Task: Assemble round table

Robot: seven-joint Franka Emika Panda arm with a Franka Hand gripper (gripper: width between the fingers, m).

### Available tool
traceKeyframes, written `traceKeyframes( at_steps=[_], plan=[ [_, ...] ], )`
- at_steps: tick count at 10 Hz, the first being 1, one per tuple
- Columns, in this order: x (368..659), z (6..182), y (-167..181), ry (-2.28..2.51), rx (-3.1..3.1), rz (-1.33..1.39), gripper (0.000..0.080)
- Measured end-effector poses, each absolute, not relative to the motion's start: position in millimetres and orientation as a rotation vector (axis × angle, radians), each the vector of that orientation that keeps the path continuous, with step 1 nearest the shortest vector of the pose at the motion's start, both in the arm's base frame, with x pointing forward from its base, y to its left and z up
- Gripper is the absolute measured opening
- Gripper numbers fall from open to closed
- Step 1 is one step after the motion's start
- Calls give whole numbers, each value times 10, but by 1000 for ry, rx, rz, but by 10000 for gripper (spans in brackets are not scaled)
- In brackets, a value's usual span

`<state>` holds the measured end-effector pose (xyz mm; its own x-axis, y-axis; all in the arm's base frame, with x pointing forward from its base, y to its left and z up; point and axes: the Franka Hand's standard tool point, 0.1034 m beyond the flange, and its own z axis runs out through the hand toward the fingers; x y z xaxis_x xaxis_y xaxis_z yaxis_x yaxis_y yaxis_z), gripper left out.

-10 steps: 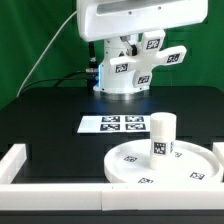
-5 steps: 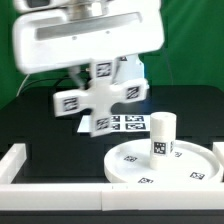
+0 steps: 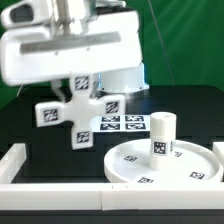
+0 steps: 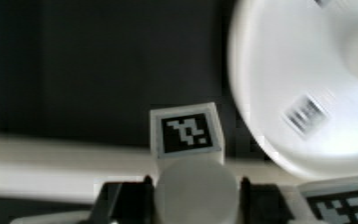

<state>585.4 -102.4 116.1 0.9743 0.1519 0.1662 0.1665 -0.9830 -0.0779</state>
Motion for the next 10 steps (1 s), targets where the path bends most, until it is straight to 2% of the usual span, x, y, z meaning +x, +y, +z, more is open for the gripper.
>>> traceKeyframes(
  at_steps=[1,3,5,8,10],
  plan=[
    [5708,985,-1099,-220,-3057,-245,222],
    [5652,751,-1140,-216,-3068,-206,222],
    [5673,775,-1177,-220,-3081,-242,222],
    [5647,779,-1547,-306,-3185,-490,222],
    [5727,809,-1723,-326,-3227,-649,222]
  ],
)
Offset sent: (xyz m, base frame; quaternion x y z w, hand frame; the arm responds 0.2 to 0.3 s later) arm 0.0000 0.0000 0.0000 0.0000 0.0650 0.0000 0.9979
